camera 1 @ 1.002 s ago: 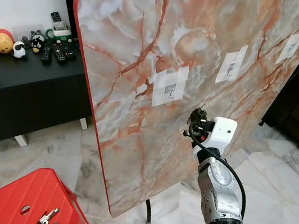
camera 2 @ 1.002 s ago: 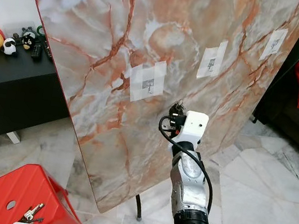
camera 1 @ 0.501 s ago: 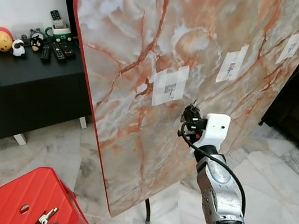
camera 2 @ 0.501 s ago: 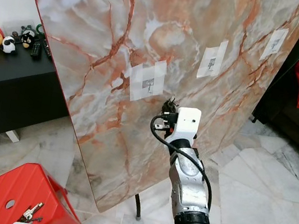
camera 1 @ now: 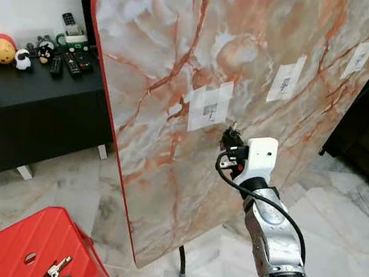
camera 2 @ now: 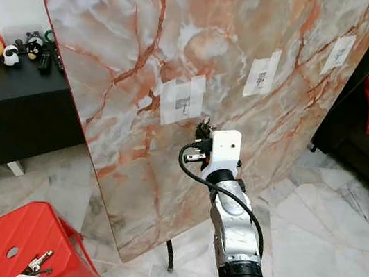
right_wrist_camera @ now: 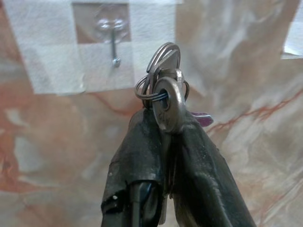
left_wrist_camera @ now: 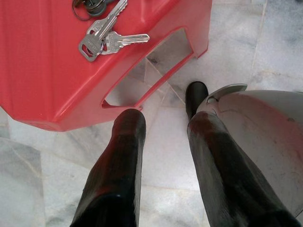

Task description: Hang keys on a hook

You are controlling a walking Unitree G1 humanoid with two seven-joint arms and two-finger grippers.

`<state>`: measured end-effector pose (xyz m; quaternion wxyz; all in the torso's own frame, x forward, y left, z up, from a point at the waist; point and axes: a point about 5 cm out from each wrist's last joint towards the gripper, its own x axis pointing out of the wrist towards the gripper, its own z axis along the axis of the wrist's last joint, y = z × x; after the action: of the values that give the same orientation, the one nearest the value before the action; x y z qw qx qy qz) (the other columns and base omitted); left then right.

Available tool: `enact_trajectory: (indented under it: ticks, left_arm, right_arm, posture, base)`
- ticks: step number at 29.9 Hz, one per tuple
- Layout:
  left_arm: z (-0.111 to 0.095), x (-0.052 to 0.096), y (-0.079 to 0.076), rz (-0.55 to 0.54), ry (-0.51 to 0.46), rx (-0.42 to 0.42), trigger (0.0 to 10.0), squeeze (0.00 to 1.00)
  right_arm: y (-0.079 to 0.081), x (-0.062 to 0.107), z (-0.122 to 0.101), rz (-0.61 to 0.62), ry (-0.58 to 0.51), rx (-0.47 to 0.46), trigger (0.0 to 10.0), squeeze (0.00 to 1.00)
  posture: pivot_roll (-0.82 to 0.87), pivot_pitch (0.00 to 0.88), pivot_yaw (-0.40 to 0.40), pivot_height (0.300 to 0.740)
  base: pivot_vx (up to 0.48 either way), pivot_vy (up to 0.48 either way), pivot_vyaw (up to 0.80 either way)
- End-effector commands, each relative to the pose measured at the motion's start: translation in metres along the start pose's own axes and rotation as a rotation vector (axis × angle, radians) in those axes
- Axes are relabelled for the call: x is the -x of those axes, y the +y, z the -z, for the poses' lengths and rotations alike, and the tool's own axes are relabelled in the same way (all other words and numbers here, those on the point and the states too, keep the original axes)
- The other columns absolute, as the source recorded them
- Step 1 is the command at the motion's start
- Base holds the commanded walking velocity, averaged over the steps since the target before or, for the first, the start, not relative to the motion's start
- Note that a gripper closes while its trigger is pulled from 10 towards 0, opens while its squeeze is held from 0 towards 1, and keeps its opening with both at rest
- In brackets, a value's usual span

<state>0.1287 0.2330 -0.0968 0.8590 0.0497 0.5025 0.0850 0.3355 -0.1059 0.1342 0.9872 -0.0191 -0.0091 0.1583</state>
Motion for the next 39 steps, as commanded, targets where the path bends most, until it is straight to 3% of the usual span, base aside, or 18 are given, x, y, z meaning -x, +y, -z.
enact_trajectory:
  ticks: [1, 32, 39]
  left_arm:
    - [0.007, 0.001, -0.001, 0.000, 0.034, -0.017, 10.0, 0.00]
    - [0.004, 0.000, -0.003, 0.004, 0.018, -0.016, 10.0, 0.00]
    - [0.003, 0.000, -0.003, 0.006, 0.013, -0.017, 10.0, 0.00]
  right_arm:
    - [0.001, -0.002, -0.010, -0.016, -0.027, 0.036, 10.0, 0.00]
    - [0.003, -0.013, -0.018, -0.023, -0.010, 0.075, 10.0, 0.00]
    - [0.002, -0.010, -0.014, -0.031, 0.022, 0.131, 10.0, 0.00]
  posture:
    - [0.05, 0.000, -0.032, 0.740]
    - [0.05, 0.000, -0.033, 0.740]
    - [0.05, 0.000, -0.031, 0.740]
  base:
    - [0.000, 0.000, 0.00]
    - [0.000, 0.000, 0.00]
    - [0.000, 0.000, 0.00]
